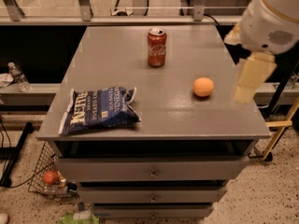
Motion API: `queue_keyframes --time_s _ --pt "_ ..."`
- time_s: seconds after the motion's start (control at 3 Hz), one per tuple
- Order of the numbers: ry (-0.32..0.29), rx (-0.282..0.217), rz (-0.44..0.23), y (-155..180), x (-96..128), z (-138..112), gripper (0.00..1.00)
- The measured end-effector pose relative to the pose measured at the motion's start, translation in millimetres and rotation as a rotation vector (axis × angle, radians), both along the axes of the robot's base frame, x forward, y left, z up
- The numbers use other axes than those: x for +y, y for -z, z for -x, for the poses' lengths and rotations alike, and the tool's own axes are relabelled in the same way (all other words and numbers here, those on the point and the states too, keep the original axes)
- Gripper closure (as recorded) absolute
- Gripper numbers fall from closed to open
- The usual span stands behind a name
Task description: Pick blue chip bag
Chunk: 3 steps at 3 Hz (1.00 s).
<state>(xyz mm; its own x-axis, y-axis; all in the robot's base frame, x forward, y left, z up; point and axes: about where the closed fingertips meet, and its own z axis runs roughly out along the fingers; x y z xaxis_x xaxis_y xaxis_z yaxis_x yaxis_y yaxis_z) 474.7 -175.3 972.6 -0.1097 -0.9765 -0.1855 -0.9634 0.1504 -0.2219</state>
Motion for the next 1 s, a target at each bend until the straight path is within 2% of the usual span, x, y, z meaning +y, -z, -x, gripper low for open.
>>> queue_keyframes --time_s 0.33,0.67,1.0 --pt "-0.118 0.012 -0.015 8.9 45.7 -46.7 0.00" --pt "-0.116 0.010 -0.016 9.4 46.0 -48.6 0.00" --pt "-0.217 0.040 -0.064 18.3 83.3 -54.4 0.00"
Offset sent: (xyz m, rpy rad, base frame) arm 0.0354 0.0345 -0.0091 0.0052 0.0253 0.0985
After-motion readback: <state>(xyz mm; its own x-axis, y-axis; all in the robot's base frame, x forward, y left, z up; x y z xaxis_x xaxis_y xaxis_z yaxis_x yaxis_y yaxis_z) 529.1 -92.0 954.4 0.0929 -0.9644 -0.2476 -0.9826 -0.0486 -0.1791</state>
